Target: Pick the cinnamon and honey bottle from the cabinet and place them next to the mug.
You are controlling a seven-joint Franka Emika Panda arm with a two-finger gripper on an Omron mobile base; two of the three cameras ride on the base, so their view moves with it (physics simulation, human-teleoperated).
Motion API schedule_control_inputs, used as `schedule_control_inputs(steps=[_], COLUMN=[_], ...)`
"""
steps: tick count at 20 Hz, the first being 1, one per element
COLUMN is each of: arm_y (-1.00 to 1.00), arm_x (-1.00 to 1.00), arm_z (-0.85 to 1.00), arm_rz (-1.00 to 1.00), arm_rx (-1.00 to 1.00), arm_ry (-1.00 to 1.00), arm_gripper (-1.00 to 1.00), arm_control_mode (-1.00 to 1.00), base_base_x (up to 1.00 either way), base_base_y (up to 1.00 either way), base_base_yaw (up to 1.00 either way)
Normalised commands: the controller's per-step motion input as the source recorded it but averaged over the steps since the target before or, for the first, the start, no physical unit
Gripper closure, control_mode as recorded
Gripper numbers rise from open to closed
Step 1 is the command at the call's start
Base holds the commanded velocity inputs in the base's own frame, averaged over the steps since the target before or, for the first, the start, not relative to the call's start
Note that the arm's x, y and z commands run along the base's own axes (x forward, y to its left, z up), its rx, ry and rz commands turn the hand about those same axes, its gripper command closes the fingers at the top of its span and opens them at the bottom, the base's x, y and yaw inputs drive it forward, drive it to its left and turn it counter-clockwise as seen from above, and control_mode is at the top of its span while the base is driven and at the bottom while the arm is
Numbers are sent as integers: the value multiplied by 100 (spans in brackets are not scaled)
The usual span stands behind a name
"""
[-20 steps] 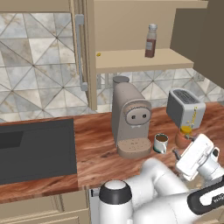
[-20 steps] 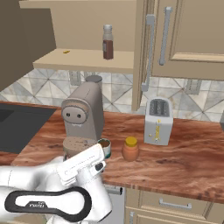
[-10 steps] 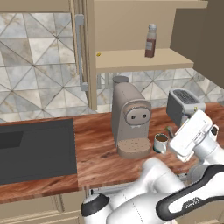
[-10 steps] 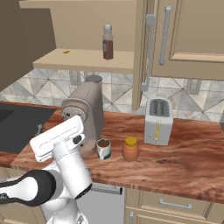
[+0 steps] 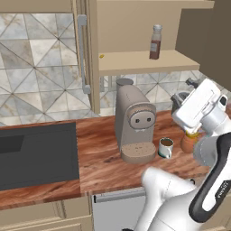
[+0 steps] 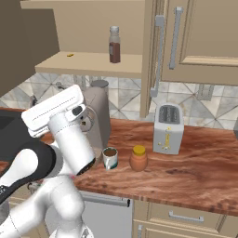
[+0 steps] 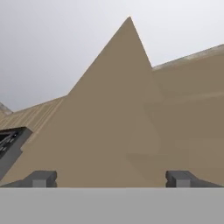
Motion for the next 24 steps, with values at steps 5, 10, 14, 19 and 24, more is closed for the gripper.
schedule_control_inputs(steps=[5, 10, 14, 19, 24], arm_y=[-5, -1, -1, 1, 12], arm_x=[-3, -3, -4, -10, 0], arm_z=[95, 7, 25, 15, 11], arm_rz=[0, 0, -12, -47, -43], arm_rx=[0, 0, 0, 0, 0], arm_ry=[0, 5, 0, 2, 3], arm_gripper=[-100, -100, -100, -100, -100], arm_control_mode=[-100, -100, -100, -100, -100], base_base_x=[0, 0, 0, 0, 0], base_base_y=[0, 0, 0, 0, 0], base_base_yaw=[0, 0, 0, 0, 0])
